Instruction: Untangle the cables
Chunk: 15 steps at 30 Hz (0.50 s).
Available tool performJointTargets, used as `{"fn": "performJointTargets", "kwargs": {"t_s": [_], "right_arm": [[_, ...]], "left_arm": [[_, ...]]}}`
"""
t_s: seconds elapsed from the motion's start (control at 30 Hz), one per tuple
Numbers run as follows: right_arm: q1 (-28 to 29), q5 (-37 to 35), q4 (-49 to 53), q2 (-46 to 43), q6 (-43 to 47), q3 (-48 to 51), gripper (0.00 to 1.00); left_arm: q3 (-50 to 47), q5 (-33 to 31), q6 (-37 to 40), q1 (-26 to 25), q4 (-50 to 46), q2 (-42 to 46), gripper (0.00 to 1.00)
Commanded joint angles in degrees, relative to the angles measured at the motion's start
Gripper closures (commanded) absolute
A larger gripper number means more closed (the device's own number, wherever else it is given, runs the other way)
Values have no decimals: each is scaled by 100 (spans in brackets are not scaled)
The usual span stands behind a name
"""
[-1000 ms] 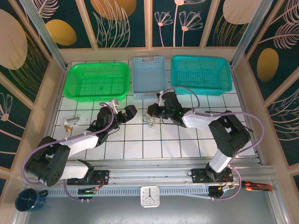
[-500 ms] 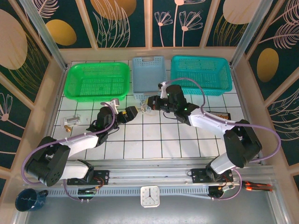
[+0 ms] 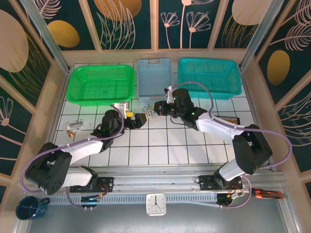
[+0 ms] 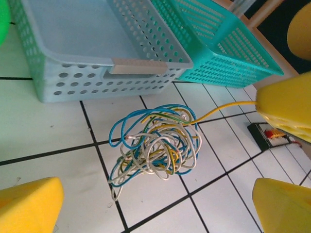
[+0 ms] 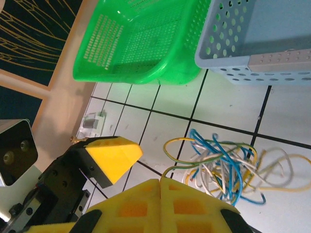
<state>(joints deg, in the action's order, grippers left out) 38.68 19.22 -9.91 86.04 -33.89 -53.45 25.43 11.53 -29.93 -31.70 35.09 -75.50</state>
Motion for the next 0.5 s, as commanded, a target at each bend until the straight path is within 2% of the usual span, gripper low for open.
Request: {"fn": "performJointTargets", "kwargs": {"t_s": [0.0, 0.47], "right_arm": [[-27, 133, 61, 0, 171, -32, 100], [-25, 266, 209, -36, 260, -87, 100]], "left_arm": [[259, -57, 506, -64, 357, -262, 1], [886, 50, 1477, -130, 547, -1148, 1]]}}
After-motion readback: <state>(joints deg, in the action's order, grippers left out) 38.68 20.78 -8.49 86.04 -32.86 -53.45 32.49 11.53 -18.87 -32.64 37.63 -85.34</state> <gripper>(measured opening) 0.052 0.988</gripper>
